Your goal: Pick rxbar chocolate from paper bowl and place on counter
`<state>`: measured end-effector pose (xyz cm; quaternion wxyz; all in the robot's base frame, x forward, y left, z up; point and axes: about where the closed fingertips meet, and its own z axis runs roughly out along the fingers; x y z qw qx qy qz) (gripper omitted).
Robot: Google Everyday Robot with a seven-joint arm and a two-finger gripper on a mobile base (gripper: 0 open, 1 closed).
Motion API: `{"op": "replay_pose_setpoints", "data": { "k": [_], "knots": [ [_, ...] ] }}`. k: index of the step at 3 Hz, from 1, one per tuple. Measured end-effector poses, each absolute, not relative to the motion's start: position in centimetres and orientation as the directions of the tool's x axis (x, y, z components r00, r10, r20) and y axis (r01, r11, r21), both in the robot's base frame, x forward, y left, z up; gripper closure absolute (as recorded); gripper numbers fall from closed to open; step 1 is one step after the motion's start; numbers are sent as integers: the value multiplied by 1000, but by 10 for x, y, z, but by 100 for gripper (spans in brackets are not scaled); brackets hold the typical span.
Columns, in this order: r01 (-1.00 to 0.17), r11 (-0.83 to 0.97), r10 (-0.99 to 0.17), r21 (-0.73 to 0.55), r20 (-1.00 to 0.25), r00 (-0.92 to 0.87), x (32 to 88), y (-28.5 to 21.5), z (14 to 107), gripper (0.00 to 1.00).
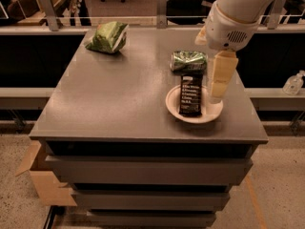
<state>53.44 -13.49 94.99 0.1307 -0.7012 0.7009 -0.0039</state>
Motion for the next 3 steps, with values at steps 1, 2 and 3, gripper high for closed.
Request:
{"op": "replay_pose_setpoints", "data": {
  "k": [1,2,3],
  "knots": [
    [-986,-10,-984,-169,-176,40,548,-120,932,0],
    [-988,-28,-984,-151,-168,53,558,-109,918,0],
    [-990,-26,-985,-136,-168,49,564,-106,906,0]
  ]
}}
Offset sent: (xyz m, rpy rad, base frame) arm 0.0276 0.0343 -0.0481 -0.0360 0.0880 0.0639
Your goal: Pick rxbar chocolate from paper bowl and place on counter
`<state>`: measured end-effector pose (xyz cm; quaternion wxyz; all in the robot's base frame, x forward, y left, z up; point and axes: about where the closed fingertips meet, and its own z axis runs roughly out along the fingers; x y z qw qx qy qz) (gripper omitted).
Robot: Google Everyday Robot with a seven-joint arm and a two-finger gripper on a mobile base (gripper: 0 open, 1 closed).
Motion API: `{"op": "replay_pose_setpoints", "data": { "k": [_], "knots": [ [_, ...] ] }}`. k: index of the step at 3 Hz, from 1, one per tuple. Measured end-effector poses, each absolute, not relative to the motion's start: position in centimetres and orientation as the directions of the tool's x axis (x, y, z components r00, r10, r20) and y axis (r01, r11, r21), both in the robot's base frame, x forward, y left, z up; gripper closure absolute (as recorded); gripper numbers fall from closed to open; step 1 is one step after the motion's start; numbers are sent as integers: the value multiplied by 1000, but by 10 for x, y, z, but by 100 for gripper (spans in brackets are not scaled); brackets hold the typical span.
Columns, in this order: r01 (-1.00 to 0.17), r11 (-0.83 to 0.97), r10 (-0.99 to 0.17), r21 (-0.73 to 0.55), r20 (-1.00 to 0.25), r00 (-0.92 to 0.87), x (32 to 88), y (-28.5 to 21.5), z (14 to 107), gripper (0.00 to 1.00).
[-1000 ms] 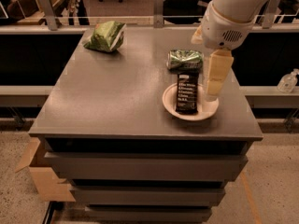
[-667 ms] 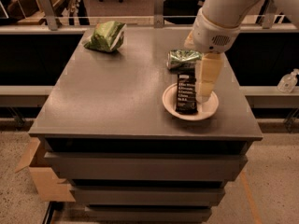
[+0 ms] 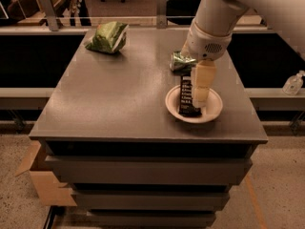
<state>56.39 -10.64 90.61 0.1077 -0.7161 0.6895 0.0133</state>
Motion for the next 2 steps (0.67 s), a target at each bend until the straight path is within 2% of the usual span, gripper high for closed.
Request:
{"op": "replay_pose_setpoints", "data": {
  "k": [2],
  "knots": [
    [-996,-15,-986,-91,-166,30,569,-108,885,0]
  ]
}}
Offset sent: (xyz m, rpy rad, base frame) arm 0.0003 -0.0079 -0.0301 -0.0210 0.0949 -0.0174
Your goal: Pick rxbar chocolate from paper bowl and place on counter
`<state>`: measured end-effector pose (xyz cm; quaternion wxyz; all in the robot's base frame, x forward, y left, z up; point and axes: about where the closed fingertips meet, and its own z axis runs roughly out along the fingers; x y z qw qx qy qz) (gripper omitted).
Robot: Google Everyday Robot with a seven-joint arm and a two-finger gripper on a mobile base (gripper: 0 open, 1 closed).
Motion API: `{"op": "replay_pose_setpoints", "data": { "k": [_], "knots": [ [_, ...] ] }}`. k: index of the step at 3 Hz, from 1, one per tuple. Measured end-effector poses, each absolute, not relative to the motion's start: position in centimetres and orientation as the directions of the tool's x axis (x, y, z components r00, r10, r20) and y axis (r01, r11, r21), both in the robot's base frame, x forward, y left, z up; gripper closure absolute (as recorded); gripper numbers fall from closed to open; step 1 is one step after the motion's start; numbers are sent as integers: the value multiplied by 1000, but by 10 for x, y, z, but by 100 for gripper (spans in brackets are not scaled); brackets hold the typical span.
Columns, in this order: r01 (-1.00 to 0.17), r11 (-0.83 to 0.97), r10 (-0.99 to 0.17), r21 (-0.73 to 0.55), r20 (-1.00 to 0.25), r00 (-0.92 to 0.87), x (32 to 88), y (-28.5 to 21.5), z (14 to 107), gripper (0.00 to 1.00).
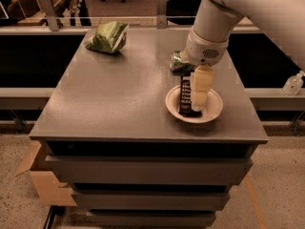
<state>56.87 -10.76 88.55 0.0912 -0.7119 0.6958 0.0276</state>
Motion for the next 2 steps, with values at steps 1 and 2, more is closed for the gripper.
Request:
{"op": "replay_pose_setpoints", "data": {
  "k": [1,2],
  "knots": [
    [-997,-10,-986,-80,-165,23,570,-109,880,0],
    [-998,-4,-987,-64,-163,15,572,-112,871,0]
  ]
}}
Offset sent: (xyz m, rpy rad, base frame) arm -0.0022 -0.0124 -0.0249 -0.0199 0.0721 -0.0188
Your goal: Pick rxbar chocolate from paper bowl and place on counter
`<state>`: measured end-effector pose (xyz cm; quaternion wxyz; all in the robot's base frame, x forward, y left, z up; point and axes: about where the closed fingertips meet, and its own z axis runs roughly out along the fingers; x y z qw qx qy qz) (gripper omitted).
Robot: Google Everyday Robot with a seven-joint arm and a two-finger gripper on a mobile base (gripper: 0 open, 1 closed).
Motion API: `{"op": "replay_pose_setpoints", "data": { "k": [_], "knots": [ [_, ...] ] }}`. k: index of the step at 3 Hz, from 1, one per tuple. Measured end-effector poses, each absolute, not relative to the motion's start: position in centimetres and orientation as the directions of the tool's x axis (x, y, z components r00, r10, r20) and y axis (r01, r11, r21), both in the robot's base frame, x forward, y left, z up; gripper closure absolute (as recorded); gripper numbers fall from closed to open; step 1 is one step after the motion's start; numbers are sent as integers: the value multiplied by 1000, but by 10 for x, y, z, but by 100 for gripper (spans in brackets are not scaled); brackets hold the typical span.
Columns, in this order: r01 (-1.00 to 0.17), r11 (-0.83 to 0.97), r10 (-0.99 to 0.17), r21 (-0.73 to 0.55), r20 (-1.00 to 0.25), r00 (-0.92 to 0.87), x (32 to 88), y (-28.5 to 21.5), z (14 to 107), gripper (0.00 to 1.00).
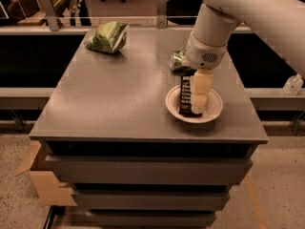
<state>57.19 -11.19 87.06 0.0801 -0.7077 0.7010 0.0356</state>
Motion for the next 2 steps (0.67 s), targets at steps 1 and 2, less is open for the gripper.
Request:
{"op": "replay_pose_setpoints", "data": {
  "k": [1,2],
  "knots": [
    [-999,3,-987,-51,-163,5,573,-115,863,0],
    [-998,19,-987,-54,-163,-10,574,-122,860,16]
  ]
}}
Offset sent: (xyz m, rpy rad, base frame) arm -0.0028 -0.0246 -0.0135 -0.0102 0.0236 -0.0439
